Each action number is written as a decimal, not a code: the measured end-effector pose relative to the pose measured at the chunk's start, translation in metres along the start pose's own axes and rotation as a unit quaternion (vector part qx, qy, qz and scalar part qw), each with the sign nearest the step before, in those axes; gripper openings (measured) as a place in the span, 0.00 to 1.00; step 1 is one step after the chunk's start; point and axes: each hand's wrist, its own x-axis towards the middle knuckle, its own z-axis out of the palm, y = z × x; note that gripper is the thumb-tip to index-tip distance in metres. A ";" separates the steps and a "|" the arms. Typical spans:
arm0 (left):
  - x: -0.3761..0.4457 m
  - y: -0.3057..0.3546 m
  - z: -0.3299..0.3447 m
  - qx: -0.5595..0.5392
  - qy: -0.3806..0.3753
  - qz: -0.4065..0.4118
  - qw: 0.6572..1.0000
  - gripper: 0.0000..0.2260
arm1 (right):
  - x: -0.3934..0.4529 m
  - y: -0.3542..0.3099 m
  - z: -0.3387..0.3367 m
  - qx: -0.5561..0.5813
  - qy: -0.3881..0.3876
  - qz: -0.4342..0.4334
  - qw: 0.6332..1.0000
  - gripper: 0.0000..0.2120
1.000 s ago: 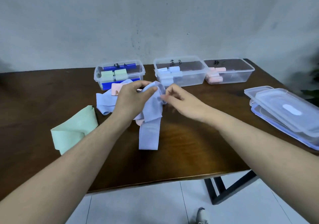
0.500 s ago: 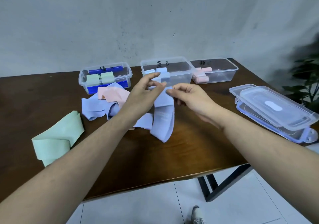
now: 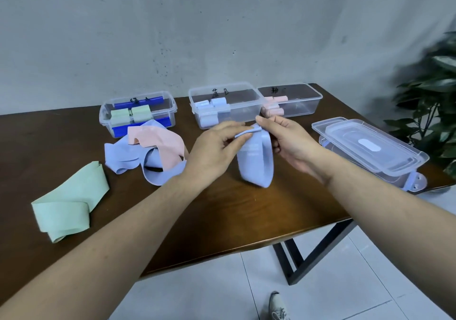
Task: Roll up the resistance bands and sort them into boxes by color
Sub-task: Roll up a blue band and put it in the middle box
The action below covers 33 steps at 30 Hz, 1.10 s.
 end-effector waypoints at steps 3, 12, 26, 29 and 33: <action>0.001 0.002 0.004 -0.027 0.028 -0.027 0.999 0.10 | -0.005 0.005 -0.009 -0.020 0.026 0.033 0.999 0.17; 0.019 0.024 0.006 -0.127 0.027 -0.148 0.981 0.12 | -0.018 0.011 -0.015 -0.280 0.033 0.039 0.959 0.17; 0.051 0.029 -0.012 -0.324 0.034 -0.286 0.901 0.08 | -0.015 0.007 -0.005 -0.151 -0.069 -0.027 0.986 0.15; 0.060 0.026 -0.016 -0.357 0.052 -0.323 0.875 0.07 | -0.012 0.007 -0.005 -0.111 -0.092 0.001 0.990 0.07; 0.072 0.010 -0.016 -0.410 0.072 -0.371 0.830 0.06 | -0.012 0.010 -0.009 -0.191 -0.121 0.050 0.973 0.09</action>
